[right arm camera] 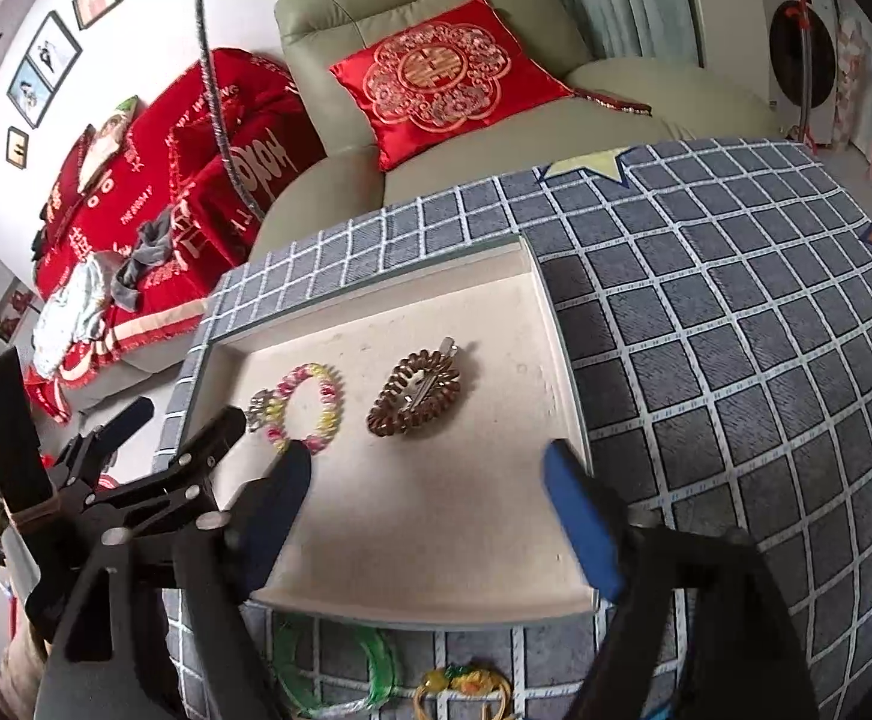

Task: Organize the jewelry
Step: 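Open the right tool to release the bead bracelet while the left tool releases the ring in the tray, then withdraw both tools from the tray toward the jewelry on the table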

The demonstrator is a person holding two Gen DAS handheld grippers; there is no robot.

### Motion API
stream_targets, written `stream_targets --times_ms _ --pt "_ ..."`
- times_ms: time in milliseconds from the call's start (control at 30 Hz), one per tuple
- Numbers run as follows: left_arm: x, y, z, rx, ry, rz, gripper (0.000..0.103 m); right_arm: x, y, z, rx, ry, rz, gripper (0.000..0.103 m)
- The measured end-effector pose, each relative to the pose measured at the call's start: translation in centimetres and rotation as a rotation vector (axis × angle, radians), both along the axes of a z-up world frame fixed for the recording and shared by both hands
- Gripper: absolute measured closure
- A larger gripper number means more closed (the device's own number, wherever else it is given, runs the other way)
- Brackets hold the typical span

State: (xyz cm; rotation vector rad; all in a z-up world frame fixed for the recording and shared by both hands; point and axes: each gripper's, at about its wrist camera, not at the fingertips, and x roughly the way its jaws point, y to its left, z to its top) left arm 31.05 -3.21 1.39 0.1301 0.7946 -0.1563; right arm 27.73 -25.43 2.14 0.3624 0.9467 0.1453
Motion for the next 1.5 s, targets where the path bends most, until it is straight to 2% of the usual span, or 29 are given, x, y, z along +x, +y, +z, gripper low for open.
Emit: stream_targets --times_ms 33,100,133,300,567,867,1067,1300,1500 --pt "-0.6 0.1 0.1 -0.002 0.001 -0.003 0.0 -0.5 0.0 0.3 0.007 -0.006 0.005 0.019" --pt "-2.0 0.4 0.4 -0.007 -0.002 -0.018 0.0 -1.3 -0.1 0.7 0.024 -0.016 0.013 0.003" --pt "-2.5 0.5 0.5 -0.012 0.003 -0.034 0.0 -1.8 -0.1 1.0 0.029 -0.029 0.012 0.0" --pt "-5.7 1.2 0.9 -0.036 0.014 -0.064 0.0 -4.6 -0.2 2.3 0.034 -0.091 0.001 0.0" --pt "-9.7 2.9 0.5 -0.068 0.045 -0.062 0.0 -7.6 0.1 2.0 0.027 -0.006 0.031 0.0" --pt "-13.4 4.3 -1.9 -0.078 0.099 -0.043 0.0 -11.5 0.1 0.4 0.04 0.043 0.028 0.0" --pt "-14.5 4.9 -3.9 -0.084 0.147 -0.019 0.0 -14.2 -0.2 -1.9 -0.016 0.101 0.012 0.0" --pt "-14.6 4.0 -4.7 -0.093 0.177 -0.03 0.0 -16.8 -1.2 -4.7 -0.077 0.178 -0.033 0.0" --pt "-14.2 2.8 -5.1 -0.065 0.182 -0.052 0.0 -17.6 -1.2 -5.1 -0.132 0.183 -0.037 0.0"
